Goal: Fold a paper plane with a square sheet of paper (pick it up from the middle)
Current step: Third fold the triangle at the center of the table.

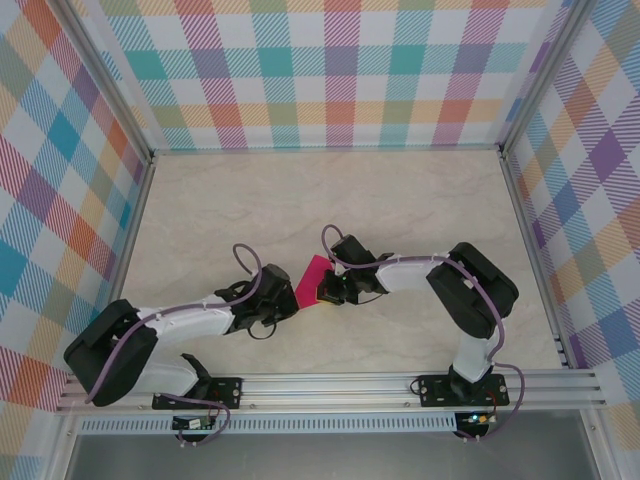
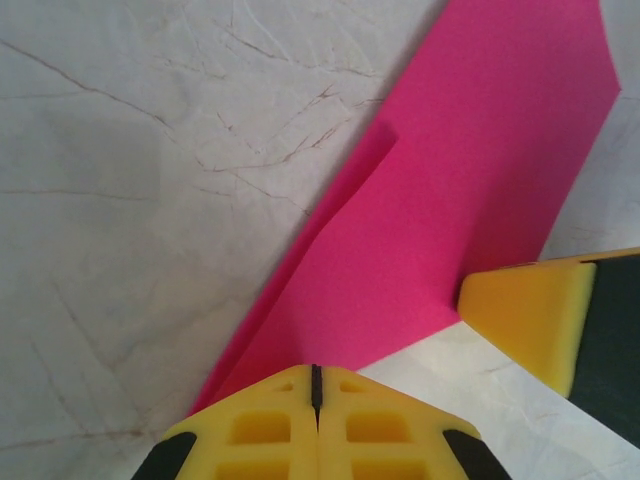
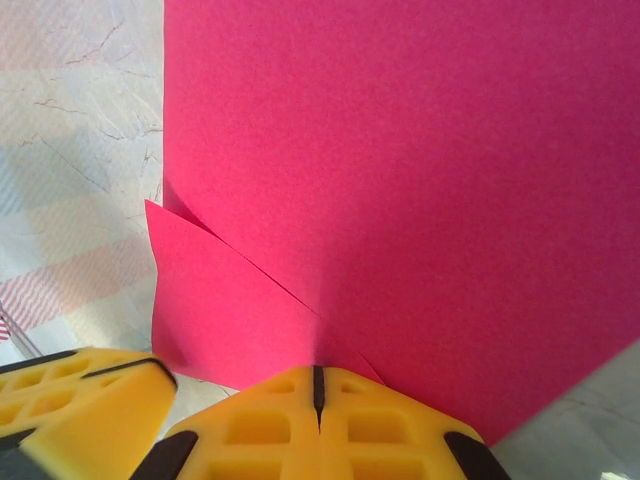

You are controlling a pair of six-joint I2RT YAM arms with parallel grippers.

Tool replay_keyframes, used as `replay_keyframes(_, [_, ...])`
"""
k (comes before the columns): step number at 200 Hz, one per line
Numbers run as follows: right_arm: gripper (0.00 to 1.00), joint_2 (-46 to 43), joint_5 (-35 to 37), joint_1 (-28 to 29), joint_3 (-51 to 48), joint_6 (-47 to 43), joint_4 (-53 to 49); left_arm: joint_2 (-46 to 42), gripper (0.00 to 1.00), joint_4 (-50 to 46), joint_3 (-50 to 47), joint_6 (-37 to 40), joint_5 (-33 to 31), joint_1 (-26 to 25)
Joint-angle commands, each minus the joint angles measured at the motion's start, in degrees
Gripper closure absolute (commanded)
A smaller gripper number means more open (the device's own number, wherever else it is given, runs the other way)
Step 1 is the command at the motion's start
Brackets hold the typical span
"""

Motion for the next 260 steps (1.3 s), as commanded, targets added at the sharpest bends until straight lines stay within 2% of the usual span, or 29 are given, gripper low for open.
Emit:
replay_keyframes(1, [1.00, 1.6, 2.8, -0.5, 0.2, -1.4, -4.3, -1.2, 1.00, 4.4, -1.0, 0.2, -2.2, 0.8])
replay_keyframes(24, [1.00, 1.5, 2.5, -0.5, 0.5, -1.8, -3.9, -2.6, 1.00, 4.1, -3.3, 0.2, -3.5, 0.8])
replay_keyframes(64, [1.00, 0.2, 1.5, -0.5, 1.0, -1.8, -1.9, -0.7, 1.00, 7.3, -8.0, -2.5, -1.5, 0.8])
replay_keyframes(112, [1.00, -2.7, -1.0, 1.3, 2.6, -3.9, 1.9, -1.9, 1.00, 3.3, -7.9, -2.1, -3.0, 0.8])
replay_keyframes(178, [1.00, 4.9, -1.5, 4.9, 7.3, -2.1, 1.7, -0.3, 1.00, -0.9, -5.9, -2.7, -4.0, 0.8])
replay_keyframes(224, [1.00, 5.3, 1.9, 4.5, 3.7, -2.7, 0.9, 0.5, 1.00, -4.8, -5.0, -3.9, -4.8, 0.9])
replay_keyframes(260, [1.00, 2.6, 3.7, 1.8, -2.9, -1.4, 3.4, 2.7, 1.00, -7.0, -4.5, -2.8, -4.4, 0.8])
